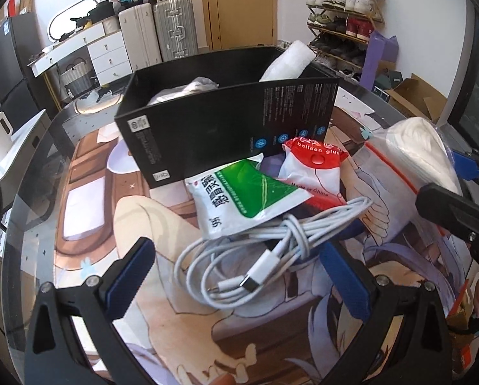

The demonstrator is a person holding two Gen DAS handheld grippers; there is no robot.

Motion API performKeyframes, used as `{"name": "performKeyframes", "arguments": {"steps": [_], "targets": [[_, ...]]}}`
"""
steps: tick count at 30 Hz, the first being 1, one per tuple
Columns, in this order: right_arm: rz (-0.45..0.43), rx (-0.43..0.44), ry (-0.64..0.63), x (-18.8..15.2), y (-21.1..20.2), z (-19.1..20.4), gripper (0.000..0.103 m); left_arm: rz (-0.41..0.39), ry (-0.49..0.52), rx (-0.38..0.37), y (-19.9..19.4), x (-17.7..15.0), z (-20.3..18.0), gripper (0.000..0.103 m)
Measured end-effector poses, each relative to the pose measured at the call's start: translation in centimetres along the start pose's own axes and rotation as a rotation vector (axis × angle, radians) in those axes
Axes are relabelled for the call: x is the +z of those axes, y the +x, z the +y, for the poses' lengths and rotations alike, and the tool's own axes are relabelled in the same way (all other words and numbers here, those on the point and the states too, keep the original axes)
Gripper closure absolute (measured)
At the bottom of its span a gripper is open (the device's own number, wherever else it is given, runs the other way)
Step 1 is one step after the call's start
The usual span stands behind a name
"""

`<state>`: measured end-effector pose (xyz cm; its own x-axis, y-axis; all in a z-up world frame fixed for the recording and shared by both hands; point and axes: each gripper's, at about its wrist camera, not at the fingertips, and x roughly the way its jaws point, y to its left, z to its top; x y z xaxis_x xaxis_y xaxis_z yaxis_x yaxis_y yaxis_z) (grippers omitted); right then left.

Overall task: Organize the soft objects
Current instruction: 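Lift the rope bag with the right gripper while the left gripper approaches the white cables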

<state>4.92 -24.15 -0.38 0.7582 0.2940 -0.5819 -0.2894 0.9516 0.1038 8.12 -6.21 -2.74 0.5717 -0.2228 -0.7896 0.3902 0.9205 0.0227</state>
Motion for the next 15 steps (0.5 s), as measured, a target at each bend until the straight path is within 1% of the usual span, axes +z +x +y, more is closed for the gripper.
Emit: {"name": "performKeyframes", "arguments": {"steps": [2,5,8,10,11,12,13,15], "targets": [[0.003,-0.001,-0.002,0.0,0.1,-0.1,0.035,0.006,-0.006,0.004,0.2,0.2,0.0,0.000],[0.005,-0.002,-0.003,0.0,0.0,0.0,0.035,0.007,-0.030,-0.016,0.3,0.2,0.5,0.002],[0.005,-0.003,-0.005,0.0,0.1,0.0,0.035,-0.012,-0.048,-0.049,0.0,-0.1,1.0,0.009],[0.005,-0.003,-0.005,0.0,0.1,0.0,0.035,-0.027,-0.038,-0.062,-0.3,-0.4,0.9,0.011],[0.007,-0.002,-0.006,0.0,0.1,0.0,0.035,-0.038,-0.029,-0.063,-0.6,-0.5,0.8,0.016],[0.007,-0.002,-0.008,0.0,0.2,0.1,0.035,-0.043,-0.022,-0.069,-0.7,-0.7,0.8,0.024],[0.007,-0.003,-0.011,0.1,0.1,0.2,0.035,-0.044,-0.017,-0.071,-0.8,-0.9,0.6,0.026],[0.005,-0.003,-0.014,0.1,0.1,0.3,0.035,-0.045,-0.020,-0.077,-1.0,-1.0,0.8,0.026]]}}
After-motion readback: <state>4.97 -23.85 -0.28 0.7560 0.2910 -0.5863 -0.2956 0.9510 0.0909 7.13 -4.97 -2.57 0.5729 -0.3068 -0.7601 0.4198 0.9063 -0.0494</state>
